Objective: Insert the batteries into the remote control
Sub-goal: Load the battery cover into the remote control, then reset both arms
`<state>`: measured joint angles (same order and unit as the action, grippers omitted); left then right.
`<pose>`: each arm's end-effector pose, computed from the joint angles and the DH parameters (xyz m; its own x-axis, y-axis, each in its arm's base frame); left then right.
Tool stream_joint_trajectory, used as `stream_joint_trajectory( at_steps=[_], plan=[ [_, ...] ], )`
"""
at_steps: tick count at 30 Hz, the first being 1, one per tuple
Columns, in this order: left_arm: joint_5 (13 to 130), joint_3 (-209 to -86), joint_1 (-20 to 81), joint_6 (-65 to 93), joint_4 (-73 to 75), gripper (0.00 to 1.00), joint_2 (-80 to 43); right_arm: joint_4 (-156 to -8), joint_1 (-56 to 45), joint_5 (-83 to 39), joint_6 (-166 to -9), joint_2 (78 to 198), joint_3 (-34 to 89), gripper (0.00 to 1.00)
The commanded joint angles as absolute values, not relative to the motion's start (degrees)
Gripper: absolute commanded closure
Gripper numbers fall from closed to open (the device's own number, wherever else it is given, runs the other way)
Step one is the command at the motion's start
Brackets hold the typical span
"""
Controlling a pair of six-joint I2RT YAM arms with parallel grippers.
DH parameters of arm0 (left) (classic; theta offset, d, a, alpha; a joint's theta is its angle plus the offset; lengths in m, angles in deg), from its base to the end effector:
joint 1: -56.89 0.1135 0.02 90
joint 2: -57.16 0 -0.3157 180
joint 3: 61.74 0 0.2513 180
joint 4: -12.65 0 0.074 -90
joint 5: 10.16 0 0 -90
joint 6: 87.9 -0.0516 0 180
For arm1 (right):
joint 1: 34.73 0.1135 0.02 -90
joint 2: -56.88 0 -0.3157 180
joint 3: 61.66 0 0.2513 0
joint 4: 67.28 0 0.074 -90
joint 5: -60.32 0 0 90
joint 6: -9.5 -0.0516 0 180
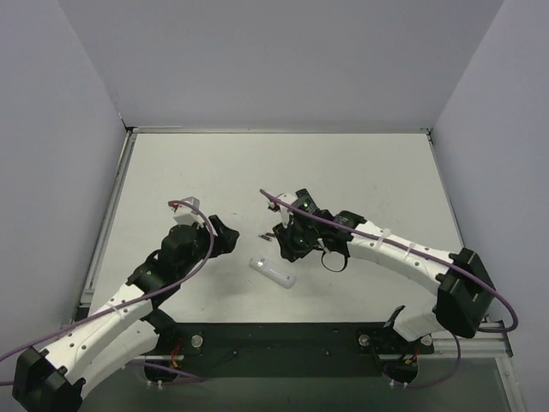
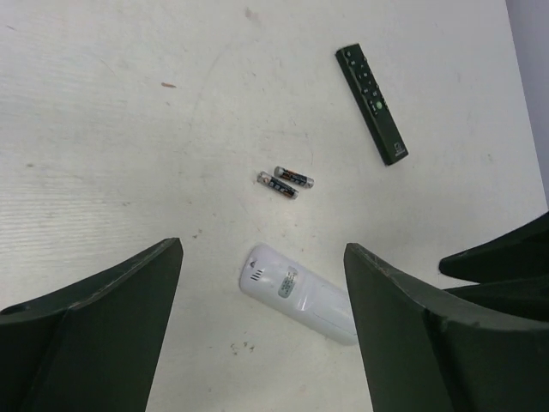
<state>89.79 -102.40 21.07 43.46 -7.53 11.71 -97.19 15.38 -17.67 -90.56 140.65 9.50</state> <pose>0.1367 -0.0876 0.2648 -0.5539 -0.4029 -0.7286 0.1111 0.8315 -0.5443 0.1987 0.2545 0.2884 -0.5750 -0.4216 -0.7011 -0.7601 0.5924 0.2672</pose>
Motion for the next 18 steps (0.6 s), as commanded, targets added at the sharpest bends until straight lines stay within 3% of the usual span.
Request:
stream_joint_trajectory(
  at_steps=[1, 8, 15, 18],
  plan=[
    [99.51, -106.22, 21.64, 41.48, -16.88, 0.1, 20.06, -98.84, 13.79, -26.67, -91.66, 131.7, 11.67, 0.68],
    [111.8, -112.11, 21.64, 38.31, -27.51, 0.03, 35.51, -99.11, 5.01, -43.81, -97.98, 115.09, 5.61, 0.57],
    [120.52, -114.22, 21.64, 33.83, -29.2, 0.03, 49.24, -99.63, -1.59, -62.36, -97.2, 96.63, -0.38, 0.31],
    [123.16, -114.22, 21.64, 33.13, -29.72, 0.03, 54.16, -99.55, -2.38, -67.71, -94.48, 91.35, -1.52, 0.24]
  ],
)
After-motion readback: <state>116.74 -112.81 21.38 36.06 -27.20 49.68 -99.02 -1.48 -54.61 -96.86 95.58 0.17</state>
